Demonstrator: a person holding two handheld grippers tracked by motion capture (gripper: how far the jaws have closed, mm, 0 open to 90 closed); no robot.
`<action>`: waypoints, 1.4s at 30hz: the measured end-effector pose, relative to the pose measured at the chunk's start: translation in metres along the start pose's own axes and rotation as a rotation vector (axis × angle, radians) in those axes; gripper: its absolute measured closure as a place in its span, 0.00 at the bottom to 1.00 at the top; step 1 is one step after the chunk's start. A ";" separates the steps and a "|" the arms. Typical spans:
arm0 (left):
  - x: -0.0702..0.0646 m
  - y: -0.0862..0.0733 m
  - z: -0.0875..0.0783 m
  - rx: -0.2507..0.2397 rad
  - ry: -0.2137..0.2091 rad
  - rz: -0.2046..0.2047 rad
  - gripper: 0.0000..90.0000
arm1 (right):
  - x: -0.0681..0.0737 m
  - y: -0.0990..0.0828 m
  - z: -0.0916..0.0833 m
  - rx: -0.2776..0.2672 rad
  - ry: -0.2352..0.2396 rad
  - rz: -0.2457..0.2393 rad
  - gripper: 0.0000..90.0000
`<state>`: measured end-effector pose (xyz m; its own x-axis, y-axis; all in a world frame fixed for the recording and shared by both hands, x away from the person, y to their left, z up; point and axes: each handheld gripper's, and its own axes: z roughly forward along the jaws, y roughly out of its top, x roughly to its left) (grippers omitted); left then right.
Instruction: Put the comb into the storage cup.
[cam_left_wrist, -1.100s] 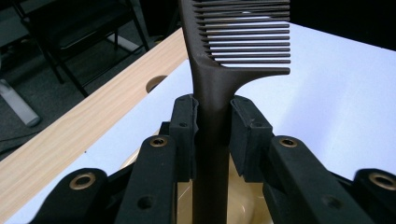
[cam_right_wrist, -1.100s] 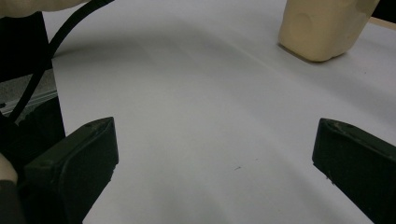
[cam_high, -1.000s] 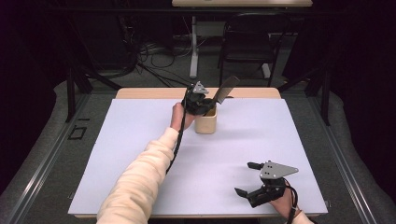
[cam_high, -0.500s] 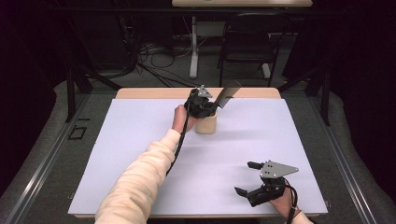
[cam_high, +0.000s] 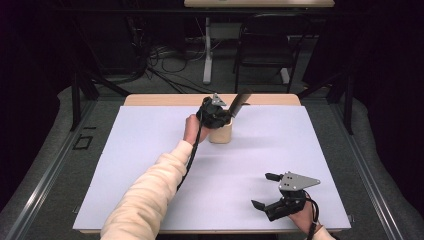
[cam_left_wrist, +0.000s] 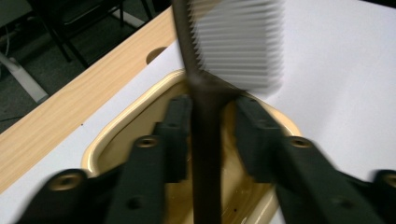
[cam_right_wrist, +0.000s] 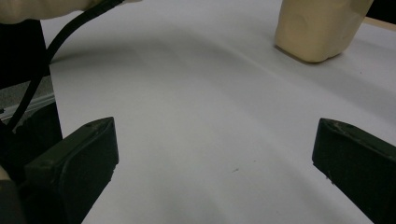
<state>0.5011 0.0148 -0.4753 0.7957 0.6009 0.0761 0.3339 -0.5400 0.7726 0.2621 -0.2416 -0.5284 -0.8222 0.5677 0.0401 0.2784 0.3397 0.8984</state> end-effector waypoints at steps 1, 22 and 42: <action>0.000 0.001 -0.002 -0.012 -0.001 0.010 0.63 | 0.000 0.000 0.000 0.001 -0.003 -0.003 0.00; -0.008 0.008 -0.060 -0.029 0.022 -0.012 0.05 | 0.001 0.000 0.001 0.003 -0.002 0.004 0.00; -0.010 -0.016 -0.092 0.018 0.032 -0.002 0.00 | 0.001 0.000 0.002 0.016 -0.001 0.004 0.00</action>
<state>0.4415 0.0719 -0.4304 0.7784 0.6206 0.0949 0.3447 -0.5488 0.7615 0.2620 -0.2398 -0.5294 -0.8208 0.5696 0.0434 0.2893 0.3490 0.8913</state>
